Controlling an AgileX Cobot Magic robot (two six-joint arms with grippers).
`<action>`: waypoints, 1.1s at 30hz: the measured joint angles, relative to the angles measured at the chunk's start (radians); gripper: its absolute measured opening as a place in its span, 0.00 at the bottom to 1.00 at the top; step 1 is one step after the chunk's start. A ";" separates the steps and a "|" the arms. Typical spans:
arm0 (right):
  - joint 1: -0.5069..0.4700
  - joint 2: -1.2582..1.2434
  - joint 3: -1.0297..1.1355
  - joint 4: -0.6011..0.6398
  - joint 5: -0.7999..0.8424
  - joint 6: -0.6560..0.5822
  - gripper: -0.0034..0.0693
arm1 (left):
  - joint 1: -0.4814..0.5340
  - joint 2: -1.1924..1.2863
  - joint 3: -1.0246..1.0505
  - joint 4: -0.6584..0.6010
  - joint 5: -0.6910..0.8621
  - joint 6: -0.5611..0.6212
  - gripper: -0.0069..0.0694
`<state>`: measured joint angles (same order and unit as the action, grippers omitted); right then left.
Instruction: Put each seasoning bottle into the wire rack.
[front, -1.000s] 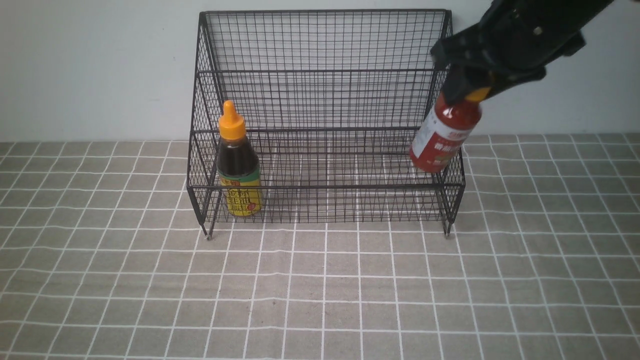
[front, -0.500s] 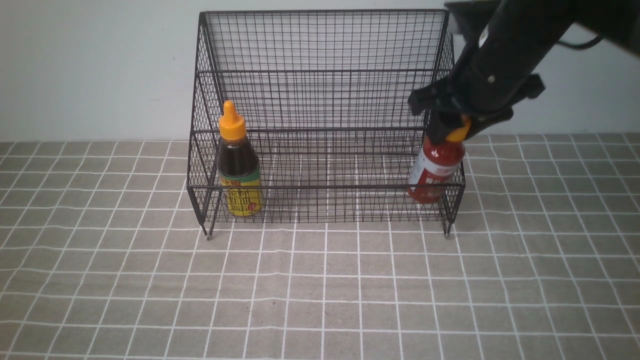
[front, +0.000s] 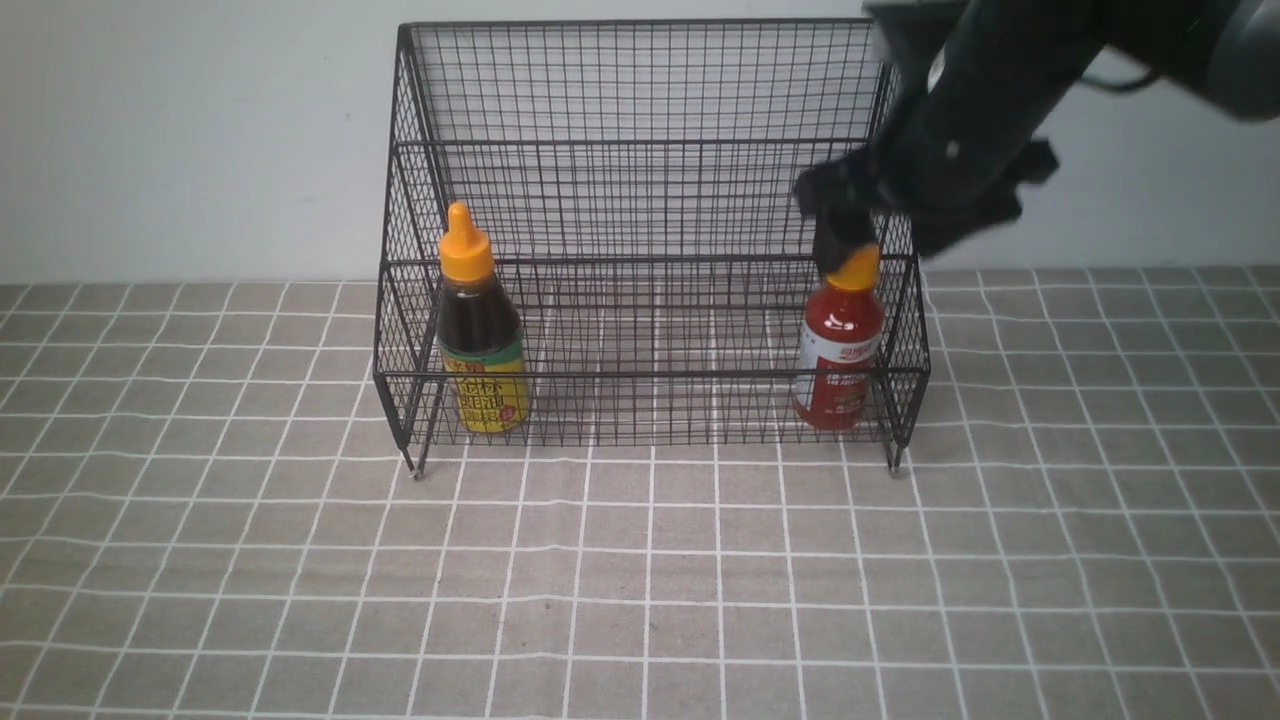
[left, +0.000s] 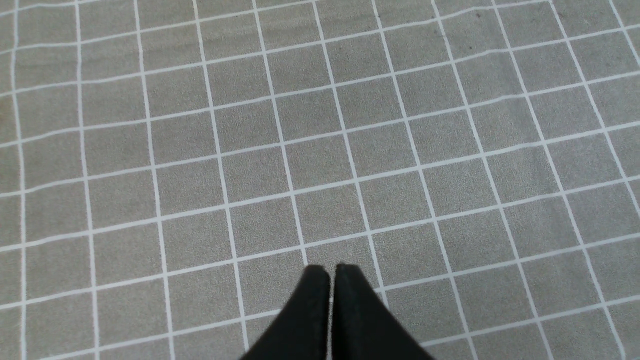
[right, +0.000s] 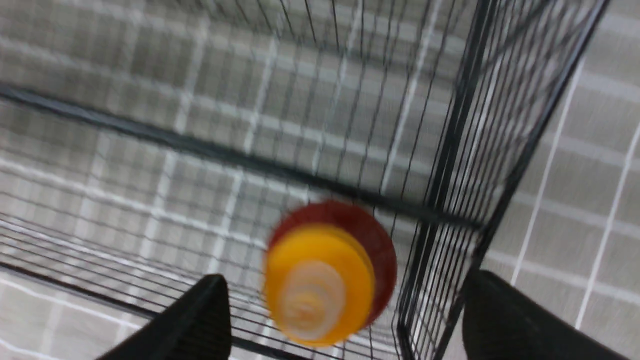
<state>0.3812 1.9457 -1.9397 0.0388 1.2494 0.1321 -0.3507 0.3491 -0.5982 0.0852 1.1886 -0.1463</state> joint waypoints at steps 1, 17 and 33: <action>0.000 -0.037 -0.011 0.000 0.000 -0.006 0.81 | 0.000 0.000 0.000 0.000 -0.001 -0.002 0.08; 0.000 -1.093 0.542 -0.074 -0.175 -0.013 0.03 | 0.000 0.000 0.000 0.000 -0.267 -0.011 0.08; 0.000 -1.959 1.481 -0.170 -0.837 0.010 0.03 | 0.000 0.000 0.000 0.000 -0.516 -0.011 0.08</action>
<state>0.3812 -0.0136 -0.4586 -0.1317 0.4121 0.1424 -0.3507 0.3491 -0.5982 0.0852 0.6729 -0.1577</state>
